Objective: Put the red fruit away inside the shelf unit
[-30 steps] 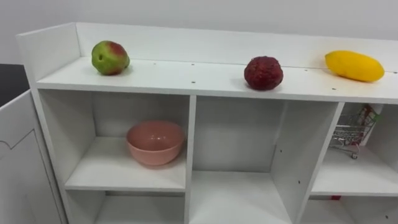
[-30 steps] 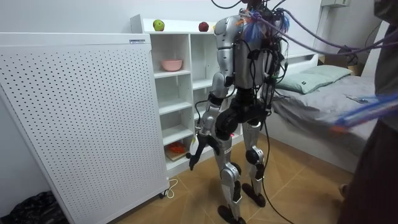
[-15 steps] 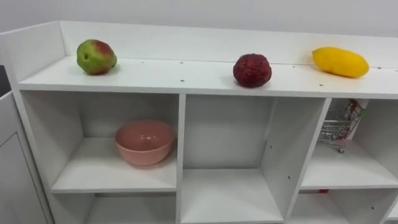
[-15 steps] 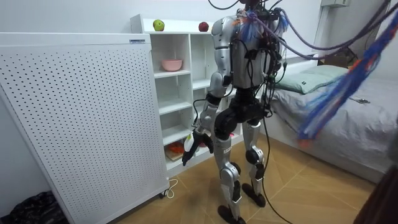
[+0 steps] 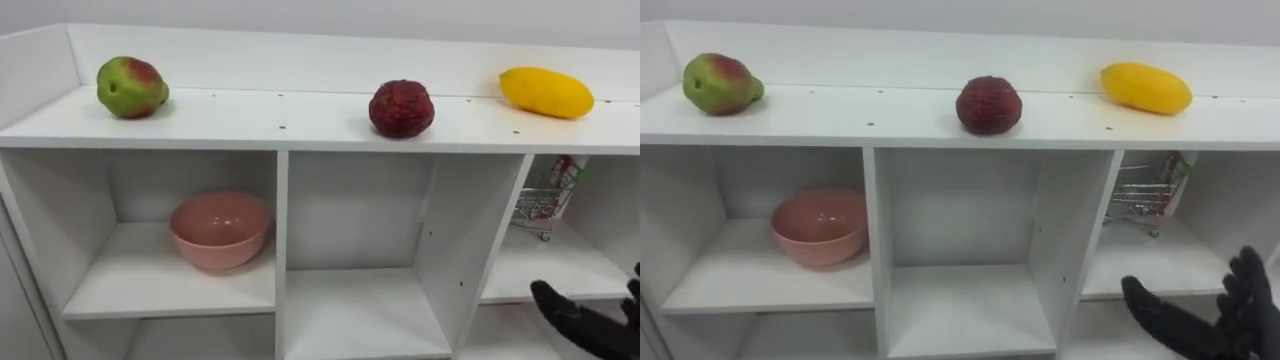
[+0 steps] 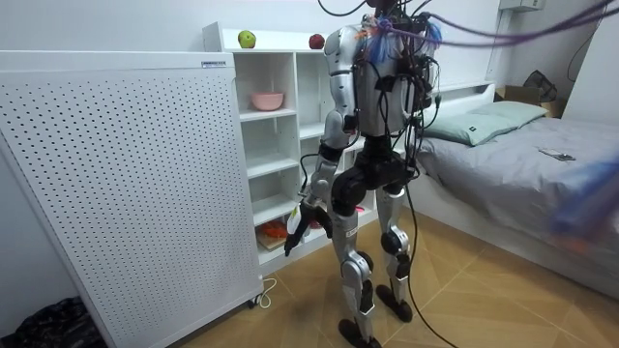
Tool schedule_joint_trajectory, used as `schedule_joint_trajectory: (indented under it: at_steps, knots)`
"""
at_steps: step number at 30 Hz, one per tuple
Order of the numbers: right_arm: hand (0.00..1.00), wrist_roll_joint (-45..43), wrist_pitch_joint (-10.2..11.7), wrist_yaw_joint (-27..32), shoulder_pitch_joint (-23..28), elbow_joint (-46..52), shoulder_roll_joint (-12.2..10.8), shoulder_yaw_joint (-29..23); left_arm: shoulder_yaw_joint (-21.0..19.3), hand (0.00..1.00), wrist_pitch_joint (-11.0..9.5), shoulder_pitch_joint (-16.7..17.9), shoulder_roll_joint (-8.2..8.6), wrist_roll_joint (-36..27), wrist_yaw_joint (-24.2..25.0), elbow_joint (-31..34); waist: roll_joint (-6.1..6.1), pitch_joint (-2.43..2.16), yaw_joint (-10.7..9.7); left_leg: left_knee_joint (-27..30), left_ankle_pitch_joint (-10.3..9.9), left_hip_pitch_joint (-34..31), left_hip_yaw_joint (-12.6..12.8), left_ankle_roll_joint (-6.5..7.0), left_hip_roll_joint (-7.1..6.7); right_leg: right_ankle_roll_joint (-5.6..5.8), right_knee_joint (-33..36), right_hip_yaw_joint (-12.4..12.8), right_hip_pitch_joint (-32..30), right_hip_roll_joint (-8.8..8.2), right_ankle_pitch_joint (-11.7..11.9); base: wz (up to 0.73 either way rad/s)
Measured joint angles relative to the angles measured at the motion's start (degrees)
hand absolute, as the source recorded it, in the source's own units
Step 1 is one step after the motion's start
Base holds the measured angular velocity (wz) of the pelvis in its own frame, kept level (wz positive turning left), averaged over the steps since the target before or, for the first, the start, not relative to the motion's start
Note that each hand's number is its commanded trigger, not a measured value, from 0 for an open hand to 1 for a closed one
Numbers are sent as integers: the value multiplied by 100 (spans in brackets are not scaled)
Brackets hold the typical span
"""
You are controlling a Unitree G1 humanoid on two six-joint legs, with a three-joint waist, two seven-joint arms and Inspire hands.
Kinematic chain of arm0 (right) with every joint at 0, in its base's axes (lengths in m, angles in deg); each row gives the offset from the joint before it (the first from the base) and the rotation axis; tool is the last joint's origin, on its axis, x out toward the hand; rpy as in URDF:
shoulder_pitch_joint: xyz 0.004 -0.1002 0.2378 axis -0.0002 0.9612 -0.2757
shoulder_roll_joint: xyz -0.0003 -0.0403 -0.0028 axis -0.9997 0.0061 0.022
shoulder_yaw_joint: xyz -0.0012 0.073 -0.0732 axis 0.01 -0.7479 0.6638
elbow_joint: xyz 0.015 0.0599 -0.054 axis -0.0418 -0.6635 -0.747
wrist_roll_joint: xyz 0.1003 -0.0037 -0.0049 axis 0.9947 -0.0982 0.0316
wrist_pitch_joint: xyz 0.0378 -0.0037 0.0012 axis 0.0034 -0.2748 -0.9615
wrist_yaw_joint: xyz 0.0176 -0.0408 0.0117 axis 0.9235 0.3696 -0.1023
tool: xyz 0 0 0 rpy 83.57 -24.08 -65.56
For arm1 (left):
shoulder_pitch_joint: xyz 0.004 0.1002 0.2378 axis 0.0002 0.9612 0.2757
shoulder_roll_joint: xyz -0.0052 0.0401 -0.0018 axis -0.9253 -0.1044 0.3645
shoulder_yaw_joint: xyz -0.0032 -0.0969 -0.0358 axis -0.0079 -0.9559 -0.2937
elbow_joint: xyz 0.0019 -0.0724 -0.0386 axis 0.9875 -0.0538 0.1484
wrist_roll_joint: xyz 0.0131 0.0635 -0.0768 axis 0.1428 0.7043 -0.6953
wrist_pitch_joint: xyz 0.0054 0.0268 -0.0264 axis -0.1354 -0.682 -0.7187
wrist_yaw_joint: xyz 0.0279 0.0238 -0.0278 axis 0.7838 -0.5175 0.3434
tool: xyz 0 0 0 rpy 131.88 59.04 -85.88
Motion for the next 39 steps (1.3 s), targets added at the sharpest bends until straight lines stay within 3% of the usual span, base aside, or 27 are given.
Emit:
schedule_joint_trajectory:
  at_steps: [5, 8, 15, 20, 25, 30, 34, 39]
  knots:
    - [0, -491, -2, -22, -184, 630, 77, 124, 33, 0, 0, -13, -2, 2, 9, 9, 11, -35, 14, 1, 0, -86, -105, 0, 4, 0, 11, -160, -36, -7, 0, 9]
    - [0, -545, 0, -82, -618, 673, 115, 189, 157, 0, -7, -17, -4, 4, 23, 8, -29, -40, 17, 3, 0, -67, -115, 0, 5, -4, 14, -160, -21, -5, 3, 0]
    - [0, -596, 32, -311, -1177, 942, 142, 318, 211, 0, -116, -109, -7, 7, 37, 5, -137, 17, 169, 26, 1, -97, -107, 1, 6, -20, 103, -161, -55, -9, 13, 1]
    - [0, -627, 51, -332, -1601, 1064, 231, 349, 250, 0, -116, -198, -22, 14, 111, -100, -138, 14, 280, 132, 1, -215, -154, 2, 7, -35, 122, -239, -96, -26, 23, 7]
    - [0, -638, 100, -366, -1661, 1061, 379, 369, 256, 0, -114, -294, -25, 12, 130, -179, -153, -1, 343, 204, 1, -283, -290, 2, 5, -39, 123, -374, -77, -38, 25, 14]
    - [0, -524, 100, -233, -2098, 752, 507, 438, 260, 0, -112, -371, -30, -2, 127, -213, -134, 20, 476, 205, 3, -260, -290, 2, 5, -40, 128, -364, -86, -41, 26, 0]
    - [0, -318, 103, -244, -2583, 302, 651, 480, 256, 0, -114, -390, -32, 3, 130, -219, -196, 20, 486, 205, 3, -270, -341, 2, 5, -41, 131, -376, -70, -38, 27, 2]
    - [0, 56, 123, -364, -2738, -87, 815, 483, 251, 0, -115, -454, -81, 9, 297, -255, -296, 10, 585, 209, 3, -273, -404, 3, 0, -42, 101, -417, -54, -41, 30, 5]
